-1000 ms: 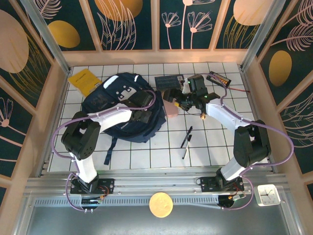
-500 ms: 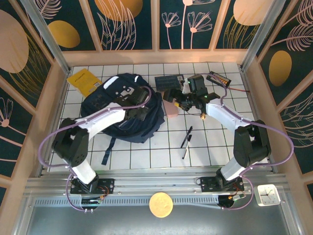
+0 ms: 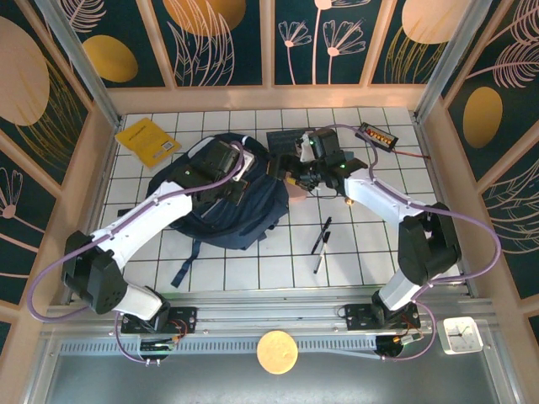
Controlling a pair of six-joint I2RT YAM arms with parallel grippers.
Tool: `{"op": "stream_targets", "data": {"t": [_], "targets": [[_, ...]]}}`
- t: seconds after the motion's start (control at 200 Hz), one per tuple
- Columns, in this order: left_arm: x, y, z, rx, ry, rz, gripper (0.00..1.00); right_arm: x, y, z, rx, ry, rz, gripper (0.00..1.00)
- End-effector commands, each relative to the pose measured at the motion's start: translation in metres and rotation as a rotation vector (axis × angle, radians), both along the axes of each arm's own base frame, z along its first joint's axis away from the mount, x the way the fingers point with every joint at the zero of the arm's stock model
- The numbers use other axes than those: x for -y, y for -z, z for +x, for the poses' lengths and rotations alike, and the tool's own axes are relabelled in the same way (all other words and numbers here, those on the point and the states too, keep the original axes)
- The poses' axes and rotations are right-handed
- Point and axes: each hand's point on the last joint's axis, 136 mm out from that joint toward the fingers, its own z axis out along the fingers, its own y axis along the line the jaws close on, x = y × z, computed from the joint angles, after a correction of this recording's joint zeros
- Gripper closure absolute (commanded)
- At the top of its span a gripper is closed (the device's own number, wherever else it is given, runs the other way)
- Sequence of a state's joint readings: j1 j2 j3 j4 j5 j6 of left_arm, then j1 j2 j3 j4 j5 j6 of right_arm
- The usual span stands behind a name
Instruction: Pack the student bag
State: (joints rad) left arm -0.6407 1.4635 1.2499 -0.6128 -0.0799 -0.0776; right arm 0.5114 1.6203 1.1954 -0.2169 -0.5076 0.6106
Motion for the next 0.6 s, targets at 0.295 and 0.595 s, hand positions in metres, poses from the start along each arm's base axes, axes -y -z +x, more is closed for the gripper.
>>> {"op": "stream_targets", "data": {"t": [0.295, 0.595], "targets": [[0.006, -0.043, -0.039, 0.137, 0.195, -0.153, 1.0, -0.014, 0.003, -0.005, -0.015, -0.062, 0.064, 0.25], [0.005, -0.058, -0.055, 0.292, 0.331, -0.165, 1.0, -0.034, 0.015, 0.002, -0.07, -0.112, 0.088, 0.22]]}}
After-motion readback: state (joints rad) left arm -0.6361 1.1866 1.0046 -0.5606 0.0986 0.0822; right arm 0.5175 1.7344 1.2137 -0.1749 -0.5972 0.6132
